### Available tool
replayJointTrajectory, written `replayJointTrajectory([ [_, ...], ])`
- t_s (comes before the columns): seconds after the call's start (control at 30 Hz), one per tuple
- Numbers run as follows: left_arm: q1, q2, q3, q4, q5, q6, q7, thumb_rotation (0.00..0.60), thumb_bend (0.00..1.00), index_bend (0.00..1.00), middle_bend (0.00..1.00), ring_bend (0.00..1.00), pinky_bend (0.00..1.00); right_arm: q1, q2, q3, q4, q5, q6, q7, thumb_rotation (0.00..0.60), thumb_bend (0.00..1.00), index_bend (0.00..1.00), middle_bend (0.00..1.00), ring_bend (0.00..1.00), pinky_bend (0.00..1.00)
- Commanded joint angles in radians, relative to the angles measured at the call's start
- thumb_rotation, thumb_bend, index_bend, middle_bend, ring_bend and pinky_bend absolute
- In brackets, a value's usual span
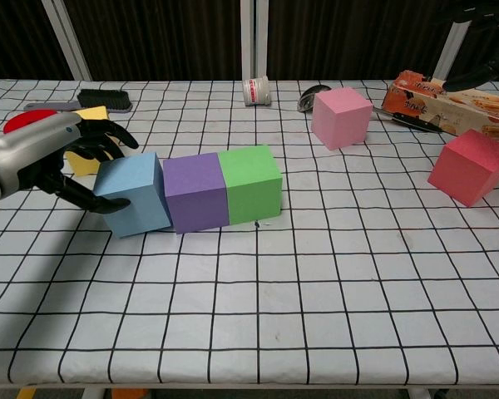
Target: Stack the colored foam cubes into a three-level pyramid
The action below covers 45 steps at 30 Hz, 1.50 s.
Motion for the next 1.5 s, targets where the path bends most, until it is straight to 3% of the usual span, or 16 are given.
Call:
replayJointTrajectory([
  [0.03,-0.003,-0.01,-0.001,0.011,0.005,-0.002,-0.002,0.6,0.26,0.24,0.61,0.27,0.17,-0.003,0.001,-0.001,0.001,-0.002,0.001,0.004,0.6,0.03,0.0,0.11,0.0,0.0],
  [1.5,-0.093,-0.057,-0.009,0.151,0.1,-0.123,-0.044,0.6,0.28,0.24,0.61,0.27,0.16,-0.035,0.019,-0.007,0.027,-0.014,-0.002,0.06,0.6,0.04,0.0,0.11,0.0,0.0],
])
